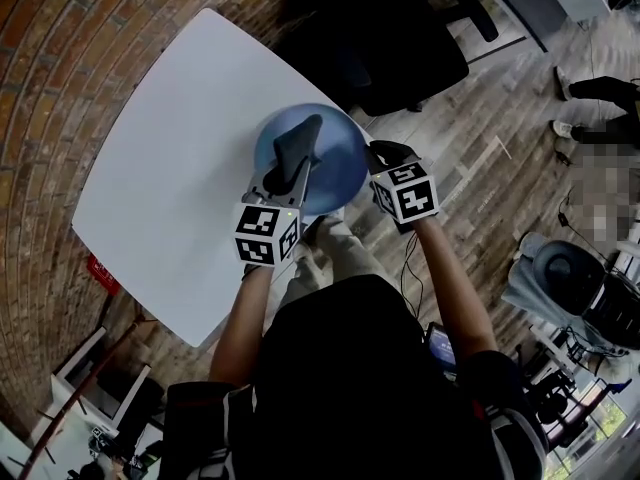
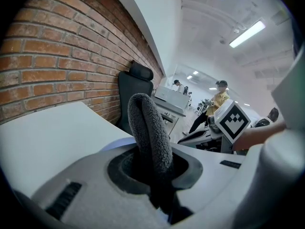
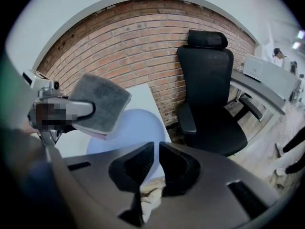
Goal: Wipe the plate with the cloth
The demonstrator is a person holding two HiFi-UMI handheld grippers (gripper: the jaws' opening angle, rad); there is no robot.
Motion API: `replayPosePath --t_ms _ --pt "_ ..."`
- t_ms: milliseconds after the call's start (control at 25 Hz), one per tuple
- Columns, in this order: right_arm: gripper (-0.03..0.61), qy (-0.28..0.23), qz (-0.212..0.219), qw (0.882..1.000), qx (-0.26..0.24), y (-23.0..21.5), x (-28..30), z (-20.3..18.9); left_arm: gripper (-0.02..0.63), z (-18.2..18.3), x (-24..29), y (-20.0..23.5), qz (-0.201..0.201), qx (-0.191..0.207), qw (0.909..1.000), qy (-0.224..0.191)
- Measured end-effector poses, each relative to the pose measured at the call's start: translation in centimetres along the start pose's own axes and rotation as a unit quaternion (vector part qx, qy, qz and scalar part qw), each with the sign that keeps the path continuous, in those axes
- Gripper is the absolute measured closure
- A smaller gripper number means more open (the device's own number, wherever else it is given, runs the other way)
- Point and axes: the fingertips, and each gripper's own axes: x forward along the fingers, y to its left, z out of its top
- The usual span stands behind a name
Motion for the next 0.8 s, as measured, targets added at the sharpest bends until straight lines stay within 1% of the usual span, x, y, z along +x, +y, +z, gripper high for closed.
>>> replayPosePath --t_ms 520,800 --pt "0.545 0.028 -0.006 0.999 0.017 -0.9 2.1 -1.8 0.552 -2.0 0.8 0.2 0.002 -0.012 0.9998 0.017" --pt "0.545 0.039 -0.012 0.999 0.030 -1.2 3.1 -2.0 0.552 -2.6 1.2 0.3 0.005 -0.017 0.9996 0.024"
